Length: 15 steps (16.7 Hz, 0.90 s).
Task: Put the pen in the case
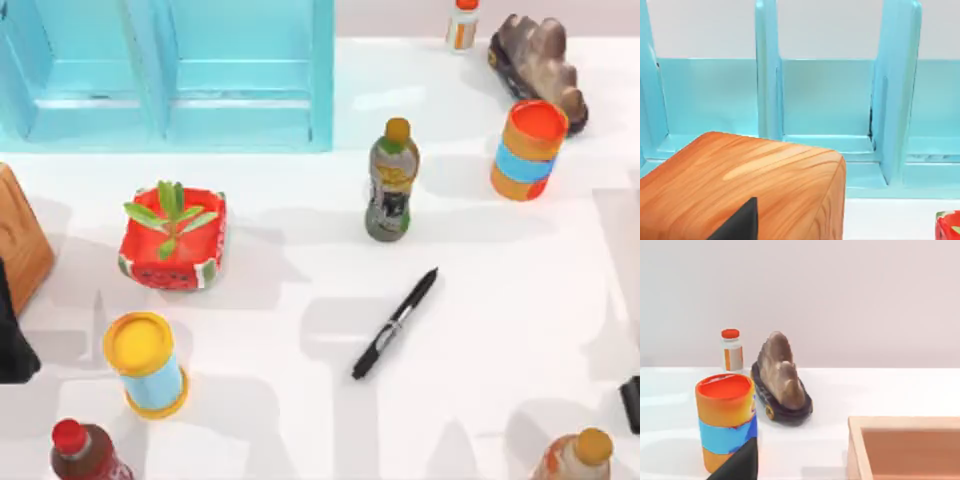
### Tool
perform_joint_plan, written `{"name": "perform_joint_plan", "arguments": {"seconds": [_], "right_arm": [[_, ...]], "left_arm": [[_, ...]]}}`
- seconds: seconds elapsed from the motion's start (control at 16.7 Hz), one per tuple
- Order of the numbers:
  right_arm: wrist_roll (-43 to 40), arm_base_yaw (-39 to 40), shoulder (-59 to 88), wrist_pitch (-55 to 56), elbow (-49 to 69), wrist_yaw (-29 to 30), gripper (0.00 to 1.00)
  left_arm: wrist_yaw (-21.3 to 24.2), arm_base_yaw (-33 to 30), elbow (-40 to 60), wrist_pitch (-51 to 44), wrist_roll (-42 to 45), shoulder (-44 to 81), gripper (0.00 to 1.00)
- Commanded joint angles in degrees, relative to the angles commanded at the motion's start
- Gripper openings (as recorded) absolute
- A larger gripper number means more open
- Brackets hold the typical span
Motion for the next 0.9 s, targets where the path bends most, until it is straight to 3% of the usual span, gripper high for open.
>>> {"name": "perform_joint_plan", "arguments": {"seconds": [0.36, 0.9], "right_arm": [[4.8, 2.8, 6.0, -3.9, 5.7, -0.4, 1.00], [33.3, 17.1, 50.9, -27.5, 41.7, -0.8, 1.00]], "left_arm": [[0.0, 0.0, 0.0, 0.0, 0.0, 0.0, 1.00], [0.0, 0.0, 0.0, 0.0, 0.0, 0.0, 1.00]]}}
